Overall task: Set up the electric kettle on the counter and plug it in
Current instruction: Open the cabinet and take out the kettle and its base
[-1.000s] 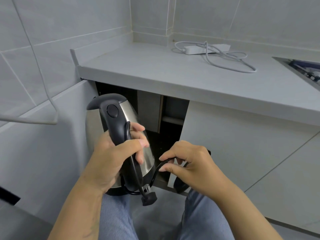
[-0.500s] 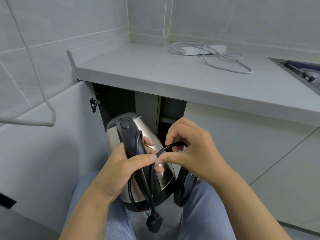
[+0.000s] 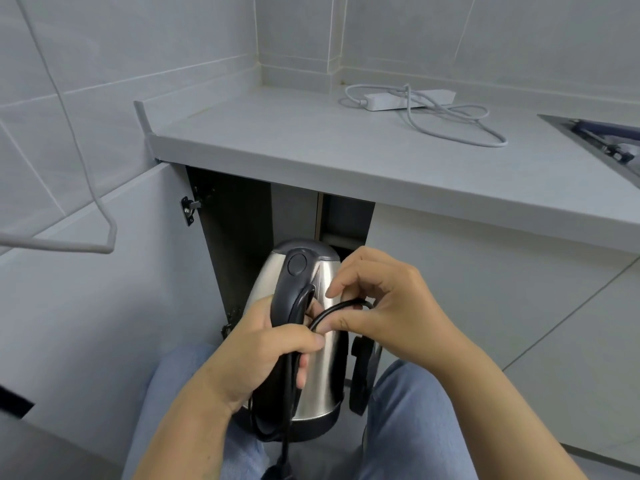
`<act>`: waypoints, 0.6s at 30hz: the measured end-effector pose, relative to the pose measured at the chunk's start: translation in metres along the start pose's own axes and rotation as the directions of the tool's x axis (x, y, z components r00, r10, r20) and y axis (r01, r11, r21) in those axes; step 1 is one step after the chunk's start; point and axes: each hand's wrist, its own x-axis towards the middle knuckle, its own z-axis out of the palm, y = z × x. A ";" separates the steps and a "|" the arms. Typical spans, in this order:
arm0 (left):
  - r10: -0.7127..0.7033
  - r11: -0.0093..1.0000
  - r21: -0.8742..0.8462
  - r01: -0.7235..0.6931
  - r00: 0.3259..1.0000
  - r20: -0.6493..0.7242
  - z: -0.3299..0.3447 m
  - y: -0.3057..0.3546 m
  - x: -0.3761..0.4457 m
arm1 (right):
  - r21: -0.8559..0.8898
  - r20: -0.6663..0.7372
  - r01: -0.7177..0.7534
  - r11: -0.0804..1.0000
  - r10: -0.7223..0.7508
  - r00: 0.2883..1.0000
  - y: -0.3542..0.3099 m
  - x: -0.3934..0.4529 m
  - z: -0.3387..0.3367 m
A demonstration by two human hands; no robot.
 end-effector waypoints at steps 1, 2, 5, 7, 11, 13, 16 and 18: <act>-0.001 1.000 -0.006 0.001 1.000 -0.009 0.000 -0.001 0.000 | 0.003 -0.001 0.005 1.000 -0.005 1.000 0.001 -0.001 0.000; 0.001 1.000 -0.008 -0.002 1.000 -0.023 -0.001 -0.001 0.001 | 0.013 -0.006 0.007 1.000 -0.007 1.000 0.003 -0.002 0.000; 0.030 1.000 -0.005 -0.030 0.996 -0.082 -0.001 -0.002 0.001 | 0.044 -0.038 -0.016 0.999 0.018 0.999 0.009 -0.006 -0.004; 0.046 0.999 -0.011 -0.048 0.993 -0.111 0.000 -0.002 0.001 | 0.038 -0.056 -0.016 0.999 0.019 0.998 0.013 -0.010 -0.005; 0.107 0.991 -0.060 -0.119 0.978 -0.177 -0.001 0.001 -0.003 | -0.003 -0.061 -0.094 0.996 0.094 0.994 0.022 -0.019 -0.010; 0.139 0.981 -0.107 -0.165 0.967 -0.212 -0.004 0.003 -0.004 | 0.031 -0.060 -0.188 0.982 0.190 0.980 0.028 -0.025 -0.015; 0.180 0.971 -0.114 -0.212 0.954 -0.240 -0.006 0.007 -0.005 | 0.053 -0.015 -0.243 0.968 0.244 0.970 0.035 -0.031 -0.019; 0.197 0.969 -0.098 -0.226 0.949 -0.246 -0.006 0.008 -0.005 | -0.063 0.045 -0.275 0.959 0.278 0.959 0.042 -0.034 -0.021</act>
